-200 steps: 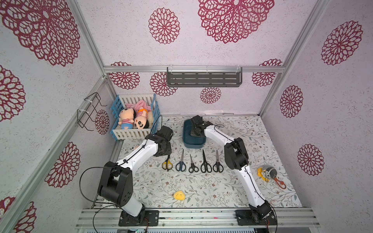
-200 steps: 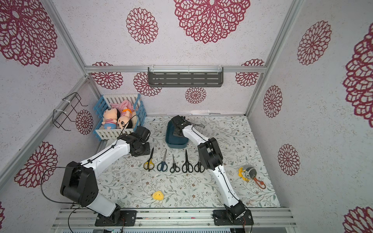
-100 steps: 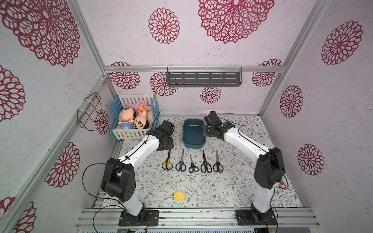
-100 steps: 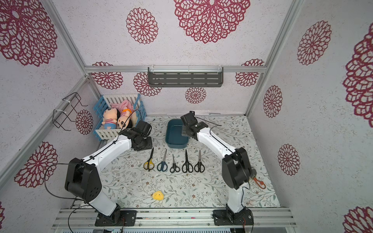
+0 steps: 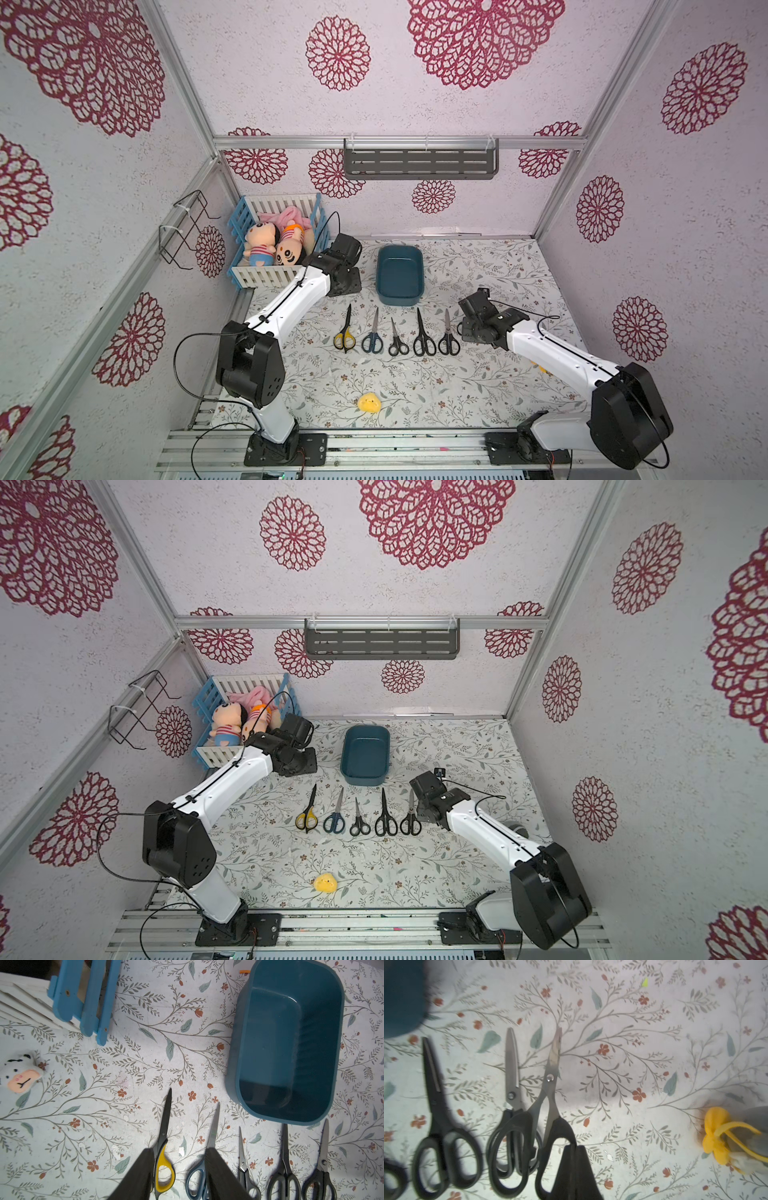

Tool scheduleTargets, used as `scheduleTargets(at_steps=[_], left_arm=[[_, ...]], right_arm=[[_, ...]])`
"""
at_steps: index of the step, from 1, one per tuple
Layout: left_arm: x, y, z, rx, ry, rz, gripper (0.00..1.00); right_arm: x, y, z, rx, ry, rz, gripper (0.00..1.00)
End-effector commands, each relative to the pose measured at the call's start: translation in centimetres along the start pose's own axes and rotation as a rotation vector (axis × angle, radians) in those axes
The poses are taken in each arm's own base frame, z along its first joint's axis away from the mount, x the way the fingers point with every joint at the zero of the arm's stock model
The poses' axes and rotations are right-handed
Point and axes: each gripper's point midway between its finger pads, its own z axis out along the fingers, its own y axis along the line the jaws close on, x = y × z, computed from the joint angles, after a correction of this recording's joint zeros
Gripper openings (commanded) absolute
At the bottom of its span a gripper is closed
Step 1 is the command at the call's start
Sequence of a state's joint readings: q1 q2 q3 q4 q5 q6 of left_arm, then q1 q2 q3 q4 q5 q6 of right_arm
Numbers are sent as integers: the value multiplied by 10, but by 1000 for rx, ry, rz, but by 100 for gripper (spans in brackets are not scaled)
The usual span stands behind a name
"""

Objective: Take the scissors out of the storage box
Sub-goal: Place the scissors at the center of the board.

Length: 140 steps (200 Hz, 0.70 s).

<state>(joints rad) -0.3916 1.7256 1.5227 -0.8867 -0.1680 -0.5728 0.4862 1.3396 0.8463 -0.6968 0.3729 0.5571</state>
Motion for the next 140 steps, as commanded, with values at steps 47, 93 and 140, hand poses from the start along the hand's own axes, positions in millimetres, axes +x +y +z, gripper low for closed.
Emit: scheduleTargets(at_steps=[47, 93, 140], left_arm=[[6, 8, -8, -15, 19, 14, 42], [16, 13, -10, -14, 27, 7, 42], [15, 18, -13, -28, 15, 25, 42]], right_arm=[[7, -12, 13, 9, -56, -15, 0], [20, -9, 32, 26, -1, -26, 0], [31, -12, 45, 66, 52, -56, 0]])
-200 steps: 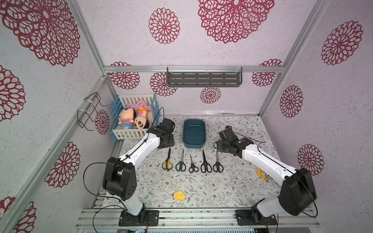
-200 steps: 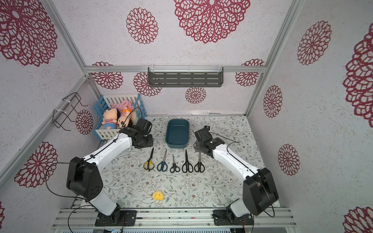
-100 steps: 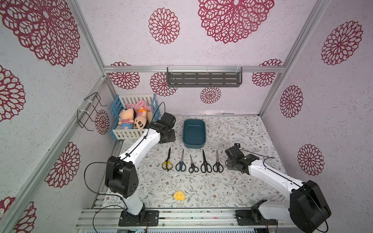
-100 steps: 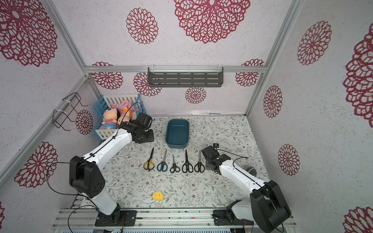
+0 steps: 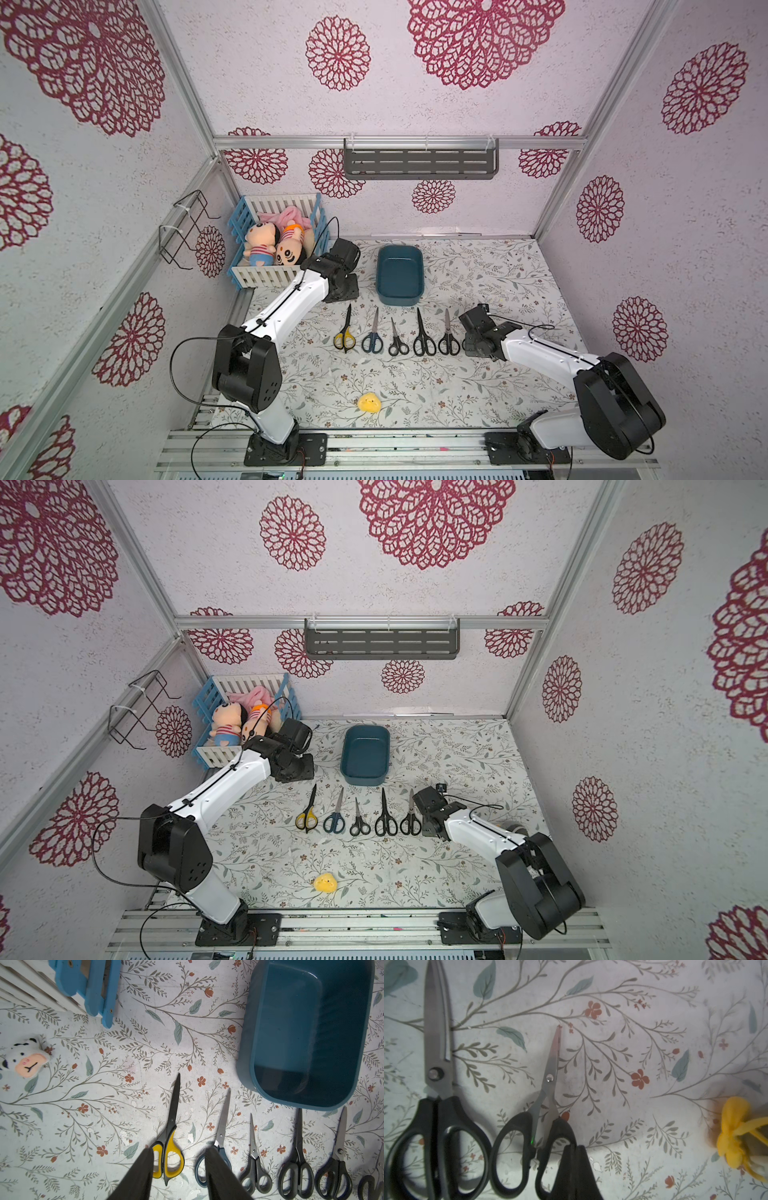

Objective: Take the scissors out of the storage box
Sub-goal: Place the scissors at the center of the board, then reset both arms

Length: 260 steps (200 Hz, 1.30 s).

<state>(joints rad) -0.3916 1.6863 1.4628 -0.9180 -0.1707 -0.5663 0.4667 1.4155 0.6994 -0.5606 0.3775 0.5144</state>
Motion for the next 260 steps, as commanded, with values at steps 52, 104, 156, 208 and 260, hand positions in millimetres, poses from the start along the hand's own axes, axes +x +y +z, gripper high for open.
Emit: scheduleTargets(at_steps=[52, 104, 156, 208, 260], left_arm=[[-8, 5, -10, 7, -26, 11, 42], [-7, 7, -14, 7, -36, 6, 42], [-8, 16, -18, 27, -69, -24, 56], [-41, 71, -34, -113, -218, -74, 97], [-39, 152, -20, -362, -258, -219, 97]], right_arm=[[-6, -5, 4, 44, -4, 12, 12], [-24, -11, -12, 66, -56, 37, 28], [-96, -3, -67, -32, -305, 160, 98], [-163, -48, -100, 38, -626, 284, 99], [-151, -110, -62, 126, -684, 336, 99]])
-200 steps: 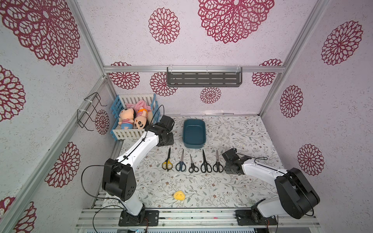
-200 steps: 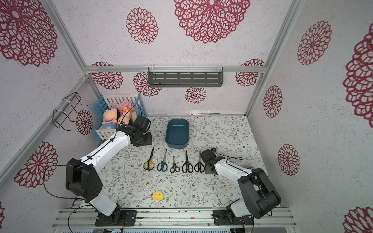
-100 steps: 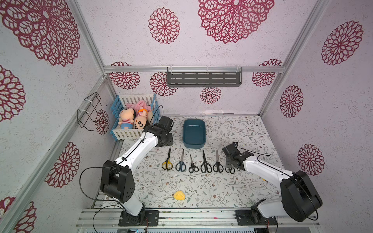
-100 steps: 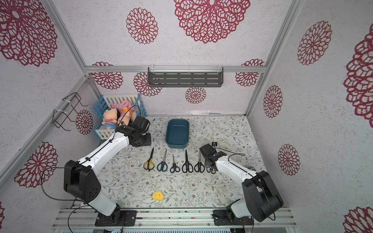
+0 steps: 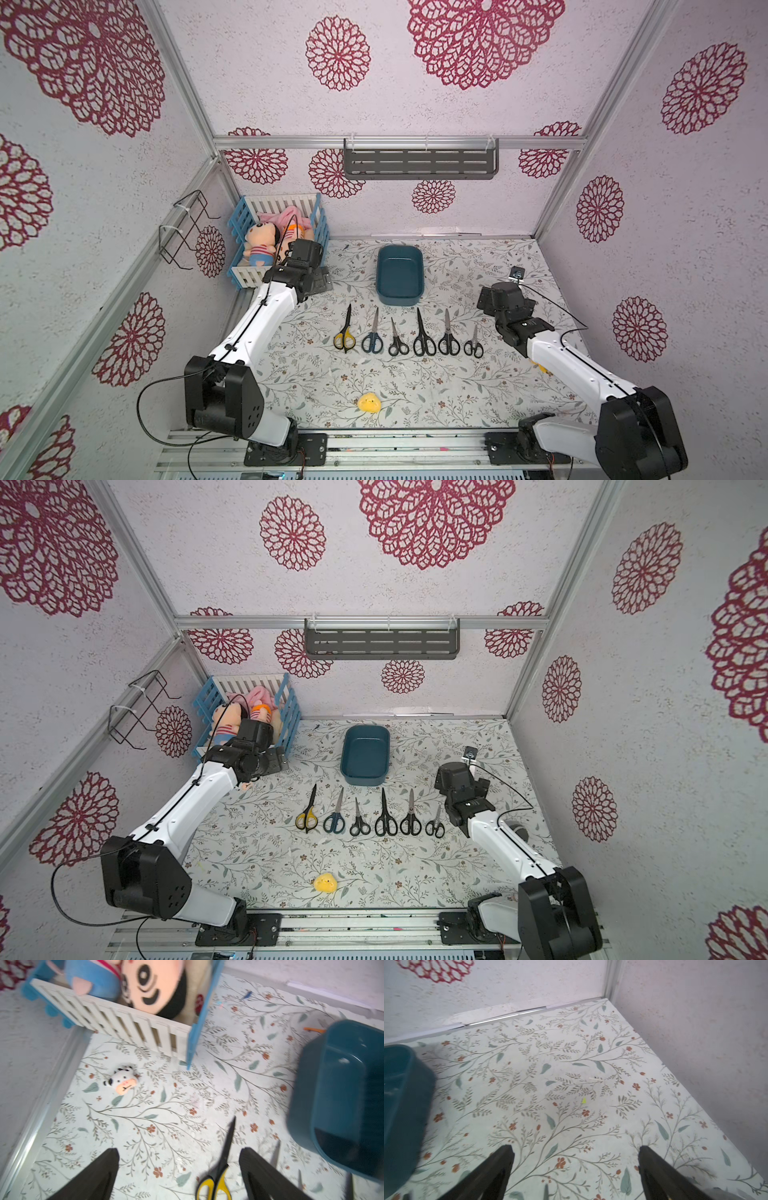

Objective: Take the scissors out of the storage box
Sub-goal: Reset both arms

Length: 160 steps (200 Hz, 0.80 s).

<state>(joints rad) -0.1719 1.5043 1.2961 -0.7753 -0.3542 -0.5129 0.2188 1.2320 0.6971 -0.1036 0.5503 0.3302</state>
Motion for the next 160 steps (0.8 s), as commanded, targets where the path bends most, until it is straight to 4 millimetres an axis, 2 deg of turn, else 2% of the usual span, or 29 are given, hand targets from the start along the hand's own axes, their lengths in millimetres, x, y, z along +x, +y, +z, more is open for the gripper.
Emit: scheduleTargets(at_steps=[1, 26, 39, 54, 89, 104, 128, 160], left_arm=[[-5, 34, 14, -158, -40, -30, 97], [13, 61, 37, -228, 26, -23, 97], [19, 71, 45, -210, 32, -61, 97], [19, 83, 46, -198, -10, -94, 97], [10, 95, 37, -141, -208, -60, 97], [10, 96, 33, -89, -284, -37, 97], [11, 84, 29, 22, -416, 29, 97], [7, 66, 46, 119, -489, 47, 97]], right_arm=[[-19, -23, 6, 31, -132, 46, 99], [-32, -27, 10, 24, -277, 32, 99], [-31, -27, 19, 49, -293, 0, 99], [-24, -25, 25, 38, -316, 3, 99], [-6, -15, 31, -47, -347, 44, 99], [-10, -7, 26, -102, -393, 24, 99], [-19, -1, 24, -151, -460, 3, 99], [-13, 14, 23, -250, -469, -51, 99]])
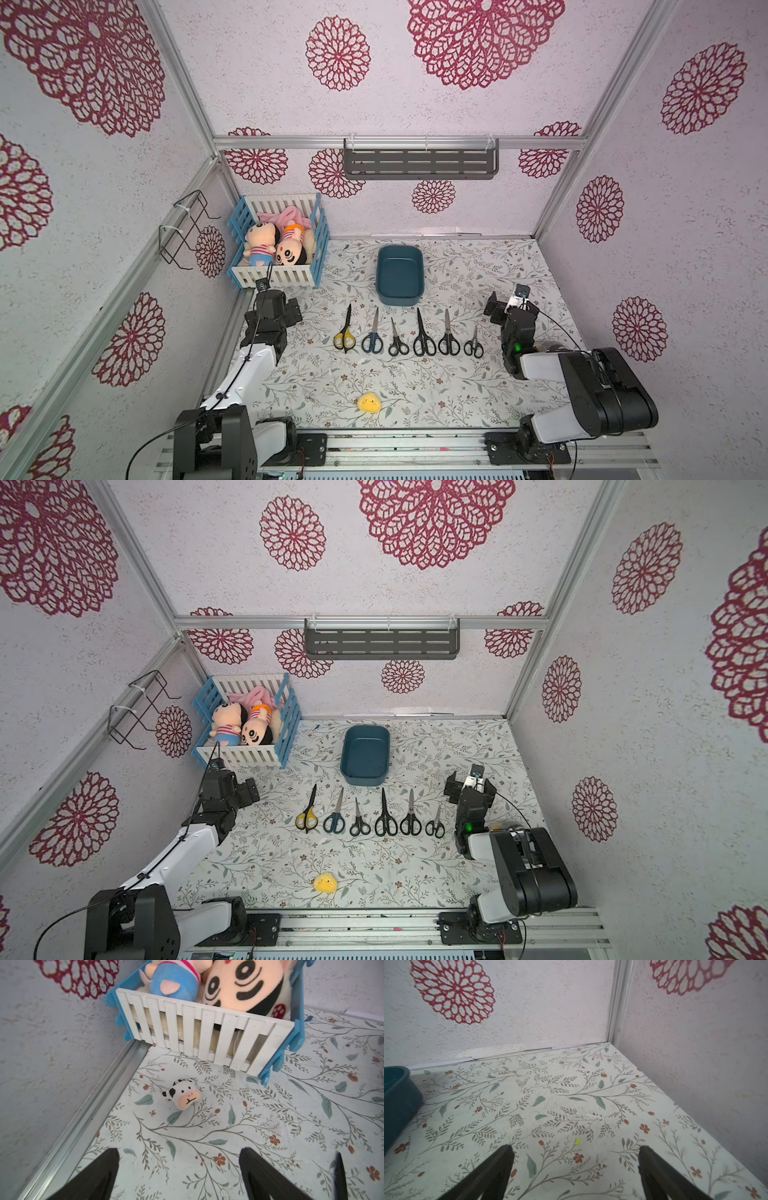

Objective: Take the scissors out of the storage box
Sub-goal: Reset both arms

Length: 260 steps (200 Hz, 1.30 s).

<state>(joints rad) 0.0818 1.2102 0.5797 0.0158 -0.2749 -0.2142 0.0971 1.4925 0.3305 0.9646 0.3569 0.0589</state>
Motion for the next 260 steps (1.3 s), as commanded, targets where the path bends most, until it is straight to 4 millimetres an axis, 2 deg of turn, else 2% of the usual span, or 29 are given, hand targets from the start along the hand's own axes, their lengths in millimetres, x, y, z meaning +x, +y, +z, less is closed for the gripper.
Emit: scheduleTargets(at_steps=[1, 24, 39, 56, 82, 90, 104, 138, 260], left_arm=[[-35, -25, 10, 129, -187, 17, 97], [-31, -19, 23, 102, -268, -22, 97], [-33, -26, 28, 131, -270, 8, 97], [-30, -34, 29, 174, -303, 45, 97], [-20, -32, 37, 160, -337, 39, 97], [-22, -31, 38, 152, -364, 37, 97], [-18, -29, 39, 143, -336, 31, 97], [-21, -23, 42, 107, -337, 17, 97], [-21, -24, 45, 123, -324, 15, 97]], right_arm=[[-27, 14, -3, -103, -120, -10, 99], [-28, 7, -20, -118, -185, 22, 99], [-25, 2, -25, -105, -209, 34, 99], [-25, 3, -25, -109, -208, 31, 99], [-25, 3, -25, -109, -207, 30, 99], [-25, 3, -25, -109, -208, 30, 99], [-25, 3, -25, -109, -208, 31, 99], [-25, 3, -24, -108, -208, 29, 99], [-25, 3, -25, -108, -208, 30, 99]])
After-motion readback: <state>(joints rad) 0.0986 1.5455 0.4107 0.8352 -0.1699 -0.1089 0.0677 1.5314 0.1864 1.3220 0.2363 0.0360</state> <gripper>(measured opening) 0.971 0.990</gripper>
